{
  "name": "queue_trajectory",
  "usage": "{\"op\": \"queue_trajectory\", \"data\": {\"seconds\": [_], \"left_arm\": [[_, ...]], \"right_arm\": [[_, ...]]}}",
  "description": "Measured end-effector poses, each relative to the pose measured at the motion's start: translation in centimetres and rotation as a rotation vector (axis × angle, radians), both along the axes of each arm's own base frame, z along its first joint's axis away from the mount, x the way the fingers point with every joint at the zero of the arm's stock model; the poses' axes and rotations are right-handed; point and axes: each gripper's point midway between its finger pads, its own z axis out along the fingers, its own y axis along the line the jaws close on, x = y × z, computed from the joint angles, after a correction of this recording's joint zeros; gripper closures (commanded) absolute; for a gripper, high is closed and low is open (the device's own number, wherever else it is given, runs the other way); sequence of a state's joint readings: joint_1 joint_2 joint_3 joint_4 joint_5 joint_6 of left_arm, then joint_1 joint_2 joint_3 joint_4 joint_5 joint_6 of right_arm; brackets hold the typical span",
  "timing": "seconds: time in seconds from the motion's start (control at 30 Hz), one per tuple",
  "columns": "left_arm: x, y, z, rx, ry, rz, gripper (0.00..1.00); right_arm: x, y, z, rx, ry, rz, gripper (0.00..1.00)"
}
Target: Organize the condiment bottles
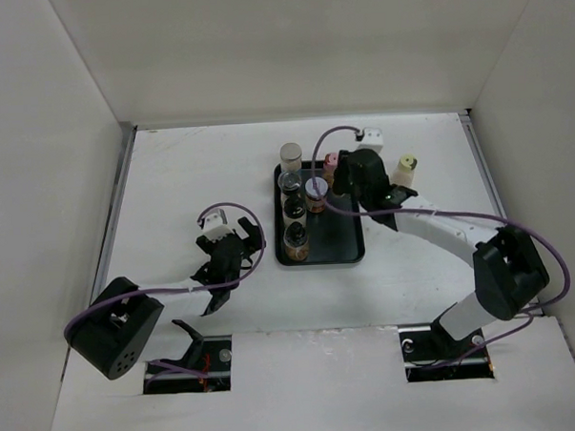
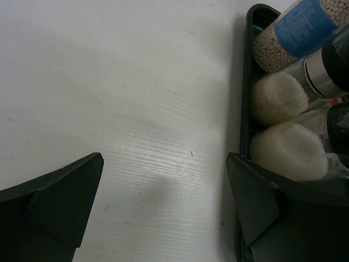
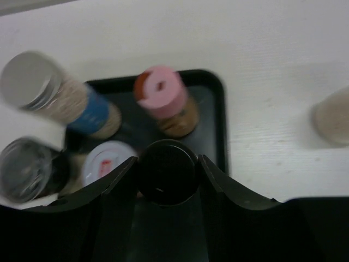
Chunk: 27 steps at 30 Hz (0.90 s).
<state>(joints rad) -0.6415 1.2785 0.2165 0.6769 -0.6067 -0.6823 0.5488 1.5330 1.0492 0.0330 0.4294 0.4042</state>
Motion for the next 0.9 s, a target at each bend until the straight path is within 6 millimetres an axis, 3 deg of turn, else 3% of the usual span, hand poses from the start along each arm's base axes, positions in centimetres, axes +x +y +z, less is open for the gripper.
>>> {"op": "queue_trajectory", "data": {"seconds": [0.13, 0.37, 0.5, 0.63, 0.9], "left_arm": [[0.0, -0.2, 0.2, -0.016, -0.002, -0.006, 0.0], [0.1, -0.1, 0.5, -0.036, -0.008, -0.002, 0.0], [0.1, -0.3, 0.4, -0.04, -0.006, -0.009, 0.0], [0.1, -0.4, 0.4, -0.044, -0.004, -0.015, 0.0], [0.1, -0.5, 0.4, -0.045, -0.002, -0.02, 0.0]], "right_arm": [[-3.3, 4.5, -1.7, 0.001, 0.032, 0.114, 0.61], [-5.6, 7.9, -5.1, -0.025, 0.088, 0.189, 0.61], [-6.0, 8.5, -5.9, -0.04, 0.1, 0.196, 0.59], [-6.1, 8.9, -6.2, -0.034, 0.099, 0.191, 0.41], [-6.8, 8.2, -6.0, -0.028, 0.101, 0.171, 0.21]]}}
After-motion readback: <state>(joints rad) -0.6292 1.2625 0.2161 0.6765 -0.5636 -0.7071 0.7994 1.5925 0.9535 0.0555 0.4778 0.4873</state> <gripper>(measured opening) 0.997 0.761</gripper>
